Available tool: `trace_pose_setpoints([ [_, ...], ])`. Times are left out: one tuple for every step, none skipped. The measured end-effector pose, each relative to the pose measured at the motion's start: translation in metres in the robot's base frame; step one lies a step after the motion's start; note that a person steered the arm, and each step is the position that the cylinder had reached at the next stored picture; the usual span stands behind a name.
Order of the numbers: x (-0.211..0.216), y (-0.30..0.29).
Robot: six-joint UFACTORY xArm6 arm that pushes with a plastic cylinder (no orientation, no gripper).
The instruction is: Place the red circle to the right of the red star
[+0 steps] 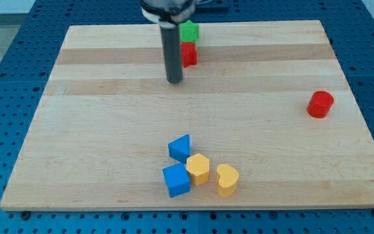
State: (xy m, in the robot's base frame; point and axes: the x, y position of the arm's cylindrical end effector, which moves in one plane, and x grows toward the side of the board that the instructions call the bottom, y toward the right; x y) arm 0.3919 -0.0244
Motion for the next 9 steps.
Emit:
trace_pose_setpoints([
  [0.043,0.078],
  [0.083,0.162],
  [0.134,0.253],
  [0.185,0.323],
  [0.157,0.335],
  [0.134,0.315],
  [0.114,0.293],
  [0.105,0.268],
  [0.084,0.245],
])
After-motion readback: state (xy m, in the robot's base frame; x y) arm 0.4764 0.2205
